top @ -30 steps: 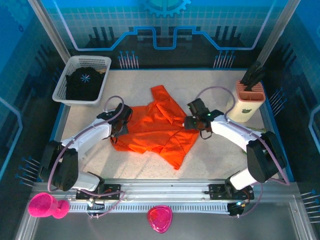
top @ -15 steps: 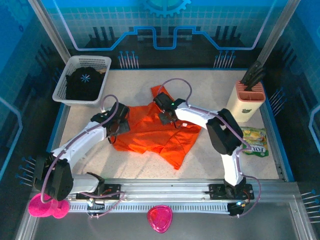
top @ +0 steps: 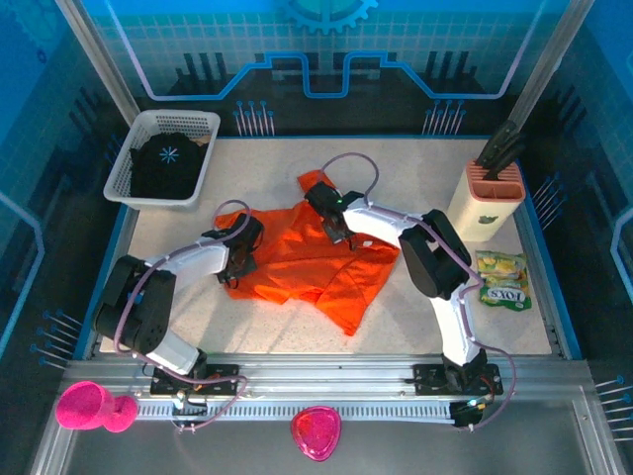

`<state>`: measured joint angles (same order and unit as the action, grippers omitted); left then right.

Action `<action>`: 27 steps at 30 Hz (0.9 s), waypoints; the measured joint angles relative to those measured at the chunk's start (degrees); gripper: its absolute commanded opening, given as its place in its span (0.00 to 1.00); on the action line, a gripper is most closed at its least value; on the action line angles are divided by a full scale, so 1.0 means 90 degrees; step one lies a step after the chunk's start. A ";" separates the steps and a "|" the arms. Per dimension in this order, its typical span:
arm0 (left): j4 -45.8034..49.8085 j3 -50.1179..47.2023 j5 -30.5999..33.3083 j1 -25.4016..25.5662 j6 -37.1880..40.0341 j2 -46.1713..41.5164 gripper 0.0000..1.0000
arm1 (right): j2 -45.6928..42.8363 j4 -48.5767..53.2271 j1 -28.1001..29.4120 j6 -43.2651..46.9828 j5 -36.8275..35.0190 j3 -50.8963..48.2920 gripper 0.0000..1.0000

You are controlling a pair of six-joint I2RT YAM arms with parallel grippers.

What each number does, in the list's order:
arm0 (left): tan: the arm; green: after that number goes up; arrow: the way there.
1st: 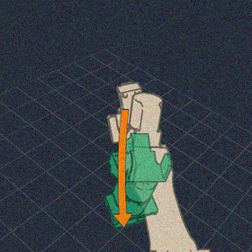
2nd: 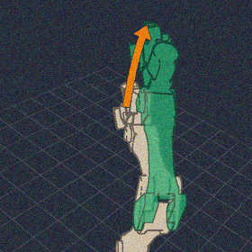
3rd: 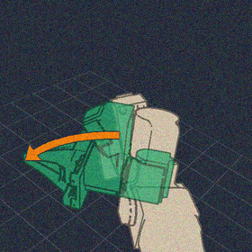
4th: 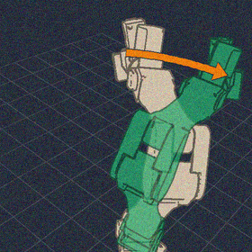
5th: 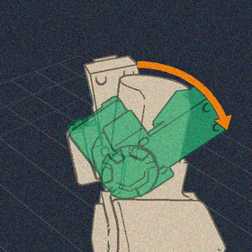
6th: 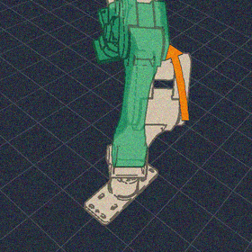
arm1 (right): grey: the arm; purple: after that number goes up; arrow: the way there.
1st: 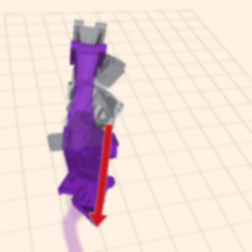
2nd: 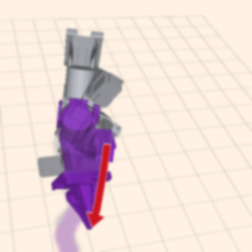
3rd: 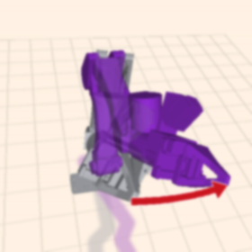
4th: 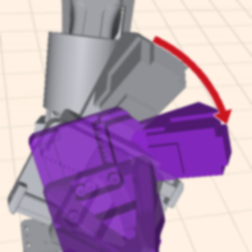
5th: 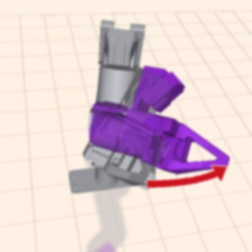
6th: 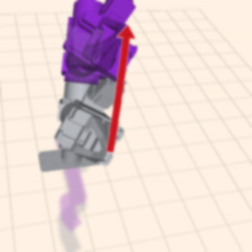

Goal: Fold and stack the t-shirts

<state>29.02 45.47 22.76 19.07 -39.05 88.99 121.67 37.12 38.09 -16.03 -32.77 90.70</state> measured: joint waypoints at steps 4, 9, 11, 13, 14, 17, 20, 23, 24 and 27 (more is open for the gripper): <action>-0.0163 0.0000 -0.0010 -0.0002 0.0012 0.0100 0.00 | -0.0427 0.0049 -0.0352 0.0136 -0.0005 -0.0109 0.00; -0.0170 0.0000 -0.0007 -0.0024 0.0046 0.0102 0.00 | -0.0996 -0.0036 -0.1195 0.0408 0.0002 -0.0112 0.00; -0.0168 0.0019 -0.0010 -0.0024 0.0117 0.0100 0.00 | -0.1027 -0.0182 -0.1576 0.0512 0.0036 -0.0112 0.00; -0.0151 0.0109 -0.0015 -0.0024 0.0243 0.0100 0.00 | -0.0945 -0.0304 -0.1904 0.0593 0.0102 -0.0109 0.00; -0.0143 0.0180 -0.0017 -0.0024 0.0313 0.0100 0.00 | -0.0862 -0.0338 -0.2033 0.0624 0.0148 -0.0075 0.00; -0.0153 0.0466 -0.0058 -0.0024 0.0505 0.0100 0.00 | -0.0352 -0.0389 -0.2339 0.0670 0.0236 0.0277 0.00; -0.0165 0.0746 -0.0097 -0.0024 0.0692 0.0100 0.00 | 0.0226 -0.0393 -0.2501 0.0670 0.0243 0.0716 0.08; -0.0155 0.1003 -0.0136 -0.0024 0.0877 0.0102 0.15 | 0.0612 -0.0325 -0.2613 0.0600 0.0238 0.1093 0.35; -0.0148 0.1093 -0.0134 -0.0024 0.0967 0.0102 0.25 | 0.0663 -0.0236 -0.2647 0.0559 0.0240 0.1192 0.40; -0.0143 0.1268 -0.0168 -0.0024 0.1098 0.0097 0.59 | 0.0610 -0.0104 -0.2725 0.0430 0.0325 0.1311 0.60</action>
<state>27.73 56.88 21.26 18.85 -29.17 89.86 127.15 36.18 13.56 -12.16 -29.85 102.50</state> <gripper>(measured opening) 0.414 0.493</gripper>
